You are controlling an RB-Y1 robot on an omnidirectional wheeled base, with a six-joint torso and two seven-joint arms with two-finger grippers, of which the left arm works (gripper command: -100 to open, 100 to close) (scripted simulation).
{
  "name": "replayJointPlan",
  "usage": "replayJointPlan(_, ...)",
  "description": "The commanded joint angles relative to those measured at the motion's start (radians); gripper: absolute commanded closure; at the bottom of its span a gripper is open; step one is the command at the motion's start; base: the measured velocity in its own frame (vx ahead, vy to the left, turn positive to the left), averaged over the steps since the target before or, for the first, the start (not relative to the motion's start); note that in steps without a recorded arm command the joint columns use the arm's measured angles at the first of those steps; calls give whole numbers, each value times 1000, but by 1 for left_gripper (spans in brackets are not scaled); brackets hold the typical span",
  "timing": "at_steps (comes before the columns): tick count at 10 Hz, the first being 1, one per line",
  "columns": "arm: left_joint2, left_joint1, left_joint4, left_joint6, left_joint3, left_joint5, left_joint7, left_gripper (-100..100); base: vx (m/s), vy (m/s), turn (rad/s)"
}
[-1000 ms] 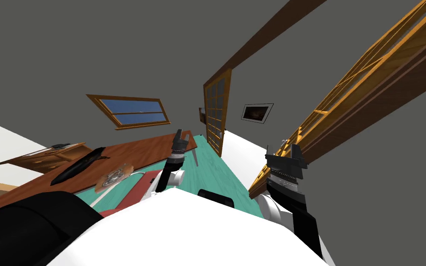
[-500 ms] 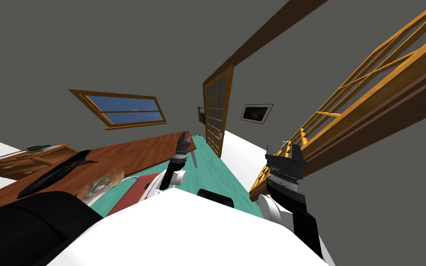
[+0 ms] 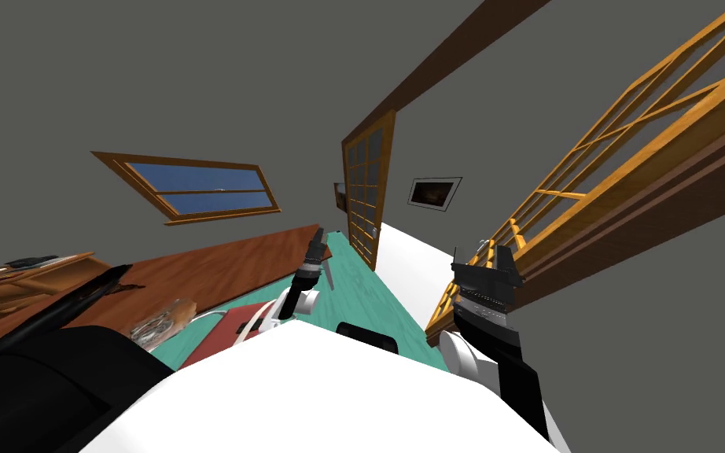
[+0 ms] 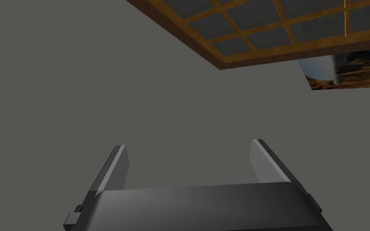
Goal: Push the door open
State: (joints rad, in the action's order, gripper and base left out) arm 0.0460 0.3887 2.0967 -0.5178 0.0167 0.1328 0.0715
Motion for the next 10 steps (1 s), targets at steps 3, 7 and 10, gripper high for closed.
replayJointPlan(3, 12, -23, -71, -16, -10, 8, 71, -100, 86, 38, -54)
replayJointPlan(7, 24, -51, -158, -34, -22, 18, 153, -100, 88, 47, -59)
replayJointPlan(10, 31, -74, -229, -49, -32, 26, 222, -100, 95, 39, -64)
